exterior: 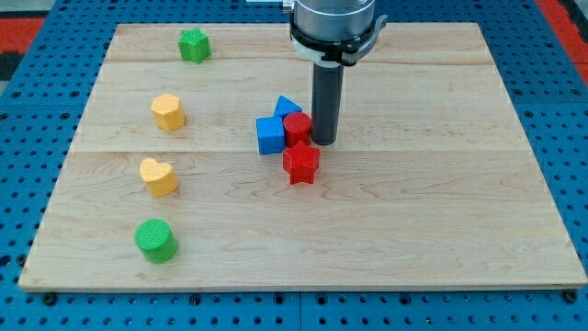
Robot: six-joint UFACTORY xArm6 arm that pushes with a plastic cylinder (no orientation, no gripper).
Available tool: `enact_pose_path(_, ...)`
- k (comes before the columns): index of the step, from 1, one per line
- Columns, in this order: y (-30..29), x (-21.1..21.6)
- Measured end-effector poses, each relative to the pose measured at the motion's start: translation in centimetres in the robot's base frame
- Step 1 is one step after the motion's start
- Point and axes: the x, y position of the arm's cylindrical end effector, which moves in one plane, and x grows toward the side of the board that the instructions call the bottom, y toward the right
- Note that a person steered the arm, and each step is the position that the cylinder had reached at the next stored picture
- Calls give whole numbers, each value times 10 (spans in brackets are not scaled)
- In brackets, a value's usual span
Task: Move the red star diagonally to the red circle
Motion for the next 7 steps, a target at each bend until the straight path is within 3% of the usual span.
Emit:
enact_pose_path(2,62,68)
enact_pose_path(3,-15,37)
enact_pose_path(4,-54,14)
enact_pose_path(6,-1,97)
enact_pose_path(7,-62,96)
